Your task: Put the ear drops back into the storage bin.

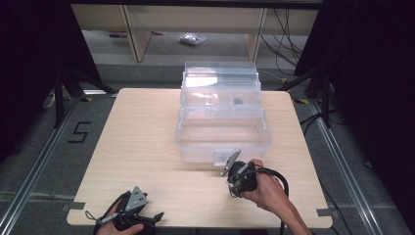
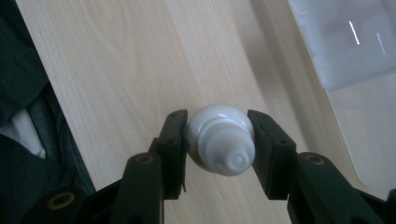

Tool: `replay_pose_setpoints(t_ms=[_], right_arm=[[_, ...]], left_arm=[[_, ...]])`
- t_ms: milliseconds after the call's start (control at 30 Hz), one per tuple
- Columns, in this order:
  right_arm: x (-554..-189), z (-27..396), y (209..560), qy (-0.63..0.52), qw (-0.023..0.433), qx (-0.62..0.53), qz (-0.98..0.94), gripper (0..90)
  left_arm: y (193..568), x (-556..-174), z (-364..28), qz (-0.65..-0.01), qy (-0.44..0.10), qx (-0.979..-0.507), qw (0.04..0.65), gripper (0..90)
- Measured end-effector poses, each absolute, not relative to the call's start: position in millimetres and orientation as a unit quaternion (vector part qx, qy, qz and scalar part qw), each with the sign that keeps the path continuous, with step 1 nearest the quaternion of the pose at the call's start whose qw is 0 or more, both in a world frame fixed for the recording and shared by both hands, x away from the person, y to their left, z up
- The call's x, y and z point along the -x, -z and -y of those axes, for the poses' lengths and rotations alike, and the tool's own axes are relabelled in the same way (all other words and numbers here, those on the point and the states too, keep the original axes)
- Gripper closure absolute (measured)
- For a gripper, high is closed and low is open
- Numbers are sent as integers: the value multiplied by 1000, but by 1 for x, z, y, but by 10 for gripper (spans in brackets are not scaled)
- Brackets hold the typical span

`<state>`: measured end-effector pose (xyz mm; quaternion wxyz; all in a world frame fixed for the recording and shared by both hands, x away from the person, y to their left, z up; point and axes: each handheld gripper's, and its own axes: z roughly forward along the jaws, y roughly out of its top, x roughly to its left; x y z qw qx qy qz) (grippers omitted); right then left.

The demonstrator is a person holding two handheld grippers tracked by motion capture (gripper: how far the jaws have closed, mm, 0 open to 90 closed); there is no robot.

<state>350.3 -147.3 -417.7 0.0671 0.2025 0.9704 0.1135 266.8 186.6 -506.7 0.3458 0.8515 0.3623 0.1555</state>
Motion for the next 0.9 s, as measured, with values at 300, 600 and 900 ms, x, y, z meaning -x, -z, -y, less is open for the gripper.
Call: replay_pose_setpoints(t_ms=[300, 600, 900], right_arm=[[-359, 150, 407, -102, 68, -199, -972, 601], [-364, 156, 391, -106, 63, -205, -971, 602], [-372, 159, 379, -100, 65, -207, -971, 602]], left_arm=[[507, -267, -187, -363, -155, -851, 347, 150], [507, -267, -187, -362, -156, -852, 344, 151], [507, -267, -187, -362, -156, -852, 345, 150]])
